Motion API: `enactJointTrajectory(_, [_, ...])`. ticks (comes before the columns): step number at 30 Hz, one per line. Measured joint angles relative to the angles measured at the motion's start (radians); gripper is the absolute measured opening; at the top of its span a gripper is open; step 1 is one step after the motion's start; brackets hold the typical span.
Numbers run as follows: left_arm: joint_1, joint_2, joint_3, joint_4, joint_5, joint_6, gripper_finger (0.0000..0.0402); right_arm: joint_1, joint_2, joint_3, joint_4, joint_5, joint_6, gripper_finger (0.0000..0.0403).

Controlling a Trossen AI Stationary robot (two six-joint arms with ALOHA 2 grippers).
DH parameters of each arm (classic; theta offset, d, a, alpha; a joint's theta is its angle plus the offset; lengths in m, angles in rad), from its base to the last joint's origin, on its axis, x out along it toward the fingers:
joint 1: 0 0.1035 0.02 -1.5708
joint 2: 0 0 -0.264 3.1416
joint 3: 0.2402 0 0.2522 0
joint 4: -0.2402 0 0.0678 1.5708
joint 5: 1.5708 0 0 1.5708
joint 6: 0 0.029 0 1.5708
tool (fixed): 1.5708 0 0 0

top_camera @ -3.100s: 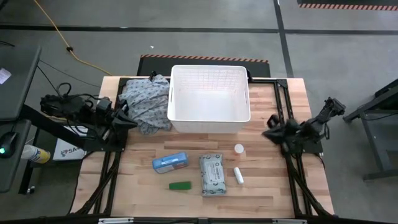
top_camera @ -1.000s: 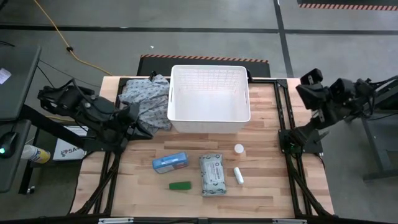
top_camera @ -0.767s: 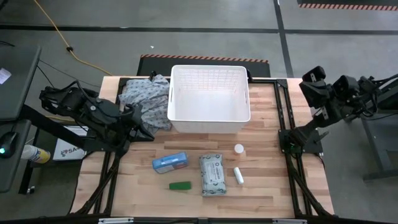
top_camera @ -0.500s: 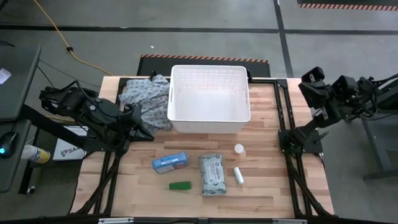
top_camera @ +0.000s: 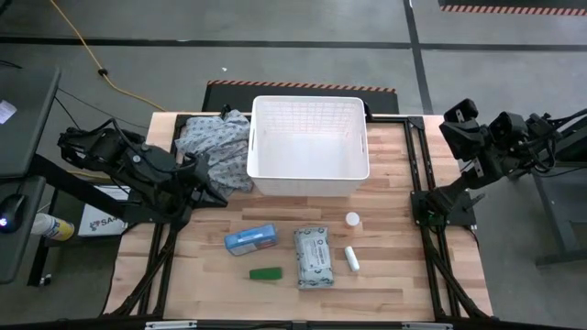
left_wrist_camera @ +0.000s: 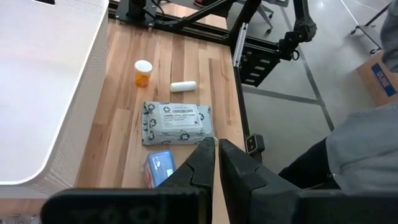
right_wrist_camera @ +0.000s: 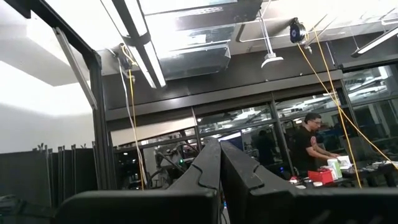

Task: Pick & place medical supplies in basket/bin
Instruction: Put the blue first aid kit into the white bin

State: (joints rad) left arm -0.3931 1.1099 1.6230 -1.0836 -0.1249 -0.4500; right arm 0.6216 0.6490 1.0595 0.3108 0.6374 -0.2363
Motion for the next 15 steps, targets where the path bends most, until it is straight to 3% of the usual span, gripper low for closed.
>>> enactJointTrajectory(6, [0.0,0.0,0.0,0.0,-0.005,-0.027,0.006,0.0,0.0,0.0,0.0,0.0,0.0,0.0])
enactJointTrajectory(15, [0.0,0.055,-0.001,-0.158,-0.022,-0.268,0.006,0.0,0.0,0.0,-0.002,-0.001,0.0,0.0])
